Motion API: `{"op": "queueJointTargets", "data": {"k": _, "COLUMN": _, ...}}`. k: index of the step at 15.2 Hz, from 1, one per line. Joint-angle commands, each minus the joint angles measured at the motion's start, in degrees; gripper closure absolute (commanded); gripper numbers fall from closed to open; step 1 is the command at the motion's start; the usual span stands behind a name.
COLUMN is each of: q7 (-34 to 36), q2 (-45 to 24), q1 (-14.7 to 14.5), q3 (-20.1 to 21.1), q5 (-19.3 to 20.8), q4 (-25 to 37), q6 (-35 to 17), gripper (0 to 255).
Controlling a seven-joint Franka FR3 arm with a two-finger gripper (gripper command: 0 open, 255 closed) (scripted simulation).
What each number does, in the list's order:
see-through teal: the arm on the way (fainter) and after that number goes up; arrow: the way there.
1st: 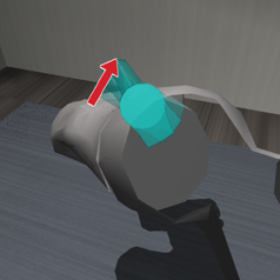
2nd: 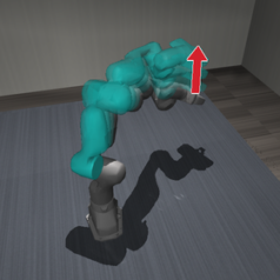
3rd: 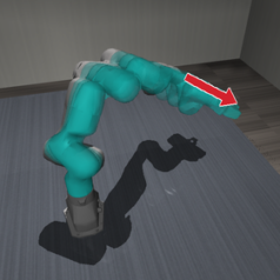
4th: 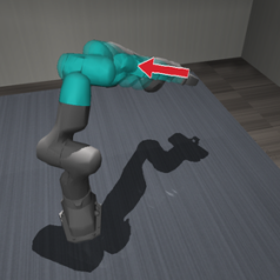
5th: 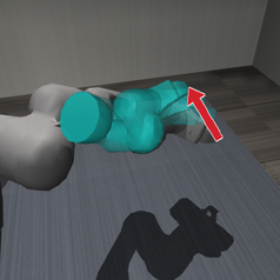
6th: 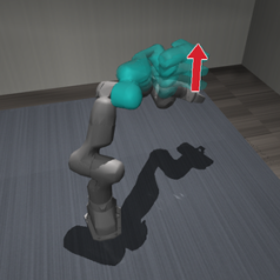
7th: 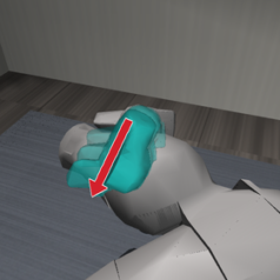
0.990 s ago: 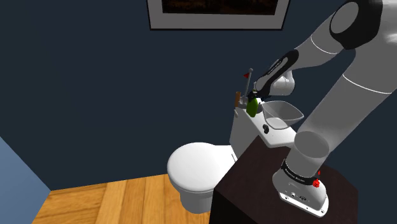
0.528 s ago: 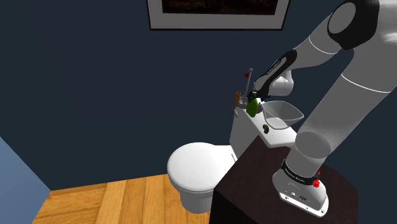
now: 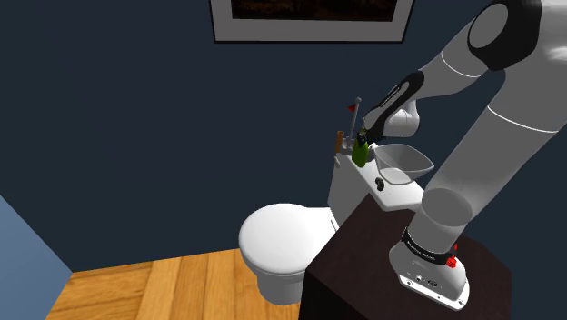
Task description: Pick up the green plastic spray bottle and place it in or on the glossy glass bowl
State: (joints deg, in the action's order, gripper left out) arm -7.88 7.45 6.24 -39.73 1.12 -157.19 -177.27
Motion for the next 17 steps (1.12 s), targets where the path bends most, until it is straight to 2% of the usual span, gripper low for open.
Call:
{"op": "queueJointTargets", "data": {"k": 1, "q7": 0.00, "q2": 0.00, "q1": 0.00, "q3": 0.01, "q5": 0.01, "q4": 0.00, "q6": 0.00, "gripper": 255}}
{"op": "queueJointTargets", "data": {"k": 2, "q7": -0.02, "q2": -0.01, "q1": -0.04, "q3": -0.02, "q5": -0.03, "q4": 0.01, "q6": -0.01, "gripper": 255}}
{"op": "queueJointTargets", "data": {"k": 5, "q7": 4.21, "q2": 2.69, "q1": 5.56, "q3": 4.57, "q5": 5.44, "q4": 0.38, "q6": 3.06, "gripper": 255}}
{"op": "queueJointTargets", "data": {"k": 8, "q7": 6.60, "q2": 5.32, "q1": 8.58, "q3": 7.17, "q5": 8.52, "q4": 0.91, "q6": 6.17, "gripper": 255}}
{"op": "queueJointTargets", "data": {"k": 12, "q7": 8.43, "q2": 8.60, "q1": 10.88, "q3": 9.39, "q5": 10.82, "q4": 1.80, "q6": 10.31, "gripper": 255}}
{"op": "queueJointTargets", "data": {"k": 17, "q7": 9.69, "q2": 12.31, "q1": 12.40, "q3": 11.23, "q5": 12.29, "q4": 3.22, "q6": 15.38, "gripper": 255}}
